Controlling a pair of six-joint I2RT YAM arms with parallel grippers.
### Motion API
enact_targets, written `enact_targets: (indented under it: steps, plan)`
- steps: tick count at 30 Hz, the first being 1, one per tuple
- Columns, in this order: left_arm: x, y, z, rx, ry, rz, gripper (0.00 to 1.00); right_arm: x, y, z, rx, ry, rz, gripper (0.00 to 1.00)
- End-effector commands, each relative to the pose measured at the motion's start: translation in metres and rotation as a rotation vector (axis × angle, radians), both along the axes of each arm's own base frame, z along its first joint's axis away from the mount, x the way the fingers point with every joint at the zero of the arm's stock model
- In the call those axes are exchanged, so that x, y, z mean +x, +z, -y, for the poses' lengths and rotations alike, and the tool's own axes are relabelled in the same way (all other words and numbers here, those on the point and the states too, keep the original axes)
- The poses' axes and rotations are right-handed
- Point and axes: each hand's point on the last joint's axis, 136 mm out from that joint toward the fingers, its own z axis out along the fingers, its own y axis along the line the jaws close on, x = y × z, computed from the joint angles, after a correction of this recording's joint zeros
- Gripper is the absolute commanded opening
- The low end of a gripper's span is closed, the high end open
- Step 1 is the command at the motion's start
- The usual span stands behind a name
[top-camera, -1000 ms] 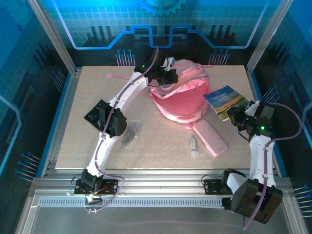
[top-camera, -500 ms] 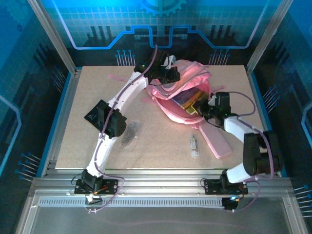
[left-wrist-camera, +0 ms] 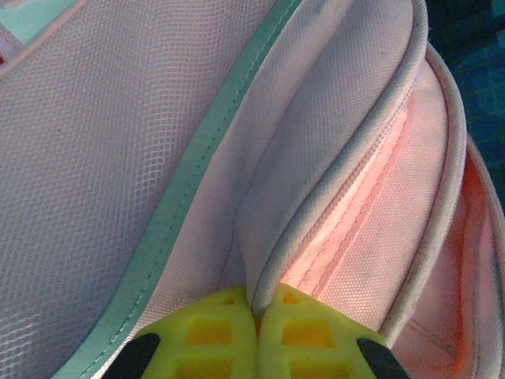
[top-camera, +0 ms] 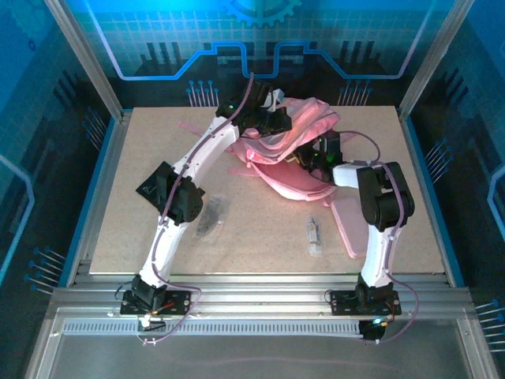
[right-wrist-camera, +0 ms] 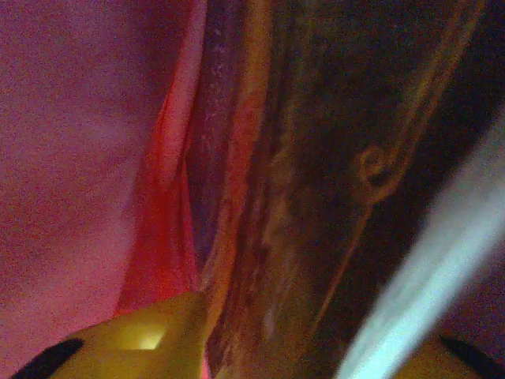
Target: Pack the student bag
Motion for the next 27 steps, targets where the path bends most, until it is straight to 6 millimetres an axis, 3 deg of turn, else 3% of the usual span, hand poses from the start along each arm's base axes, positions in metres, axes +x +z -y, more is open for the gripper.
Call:
enact_targets:
  steps: [1, 2, 6, 11, 16, 17, 19, 20, 24, 27]
  plan:
    - [-0.001, 0.058, -0.003, -0.103, 0.02, 0.087, 0.0, -0.012, 0.013, 0.003, -0.031, 0.002, -0.03, 0.61]
    - [0.001, 0.055, -0.004, -0.103, 0.027, 0.081, 0.0, -0.021, 0.014, 0.009, -0.055, 0.003, -0.05, 0.68]
    - [0.004, 0.045, -0.003, -0.102, 0.032, 0.067, 0.0, -0.065, 0.013, 0.039, -0.188, 0.015, -0.134, 0.78]
    - [0.003, 0.037, -0.003, -0.095, 0.034, 0.052, 0.0, -0.122, 0.023, 0.07, -0.288, 0.051, -0.181, 0.8]
    - [0.001, 0.027, -0.014, -0.045, 0.065, 0.055, 0.0, -0.168, 0.056, 0.075, -0.463, 0.18, -0.18, 0.81]
    - [0.0, 0.026, -0.017, -0.041, 0.069, 0.052, 0.07, -0.175, 0.066, 0.073, -0.488, 0.207, -0.167, 0.81]
    - [-0.002, 0.023, -0.023, -0.033, 0.079, 0.037, 0.36, -0.188, 0.086, 0.07, -0.527, 0.239, -0.134, 0.81]
    - [-0.004, 0.023, -0.026, -0.029, 0.08, 0.029, 0.43, -0.193, 0.098, 0.066, -0.543, 0.256, -0.106, 0.81]
    - [-0.019, 0.022, -0.048, 0.007, 0.095, 0.02, 0.53, -0.205, 0.141, 0.045, -0.559, 0.328, 0.013, 0.85]
    - [-0.034, 0.019, -0.075, 0.017, 0.134, 0.006, 0.62, -0.205, 0.163, 0.016, -0.532, 0.396, 0.086, 0.86]
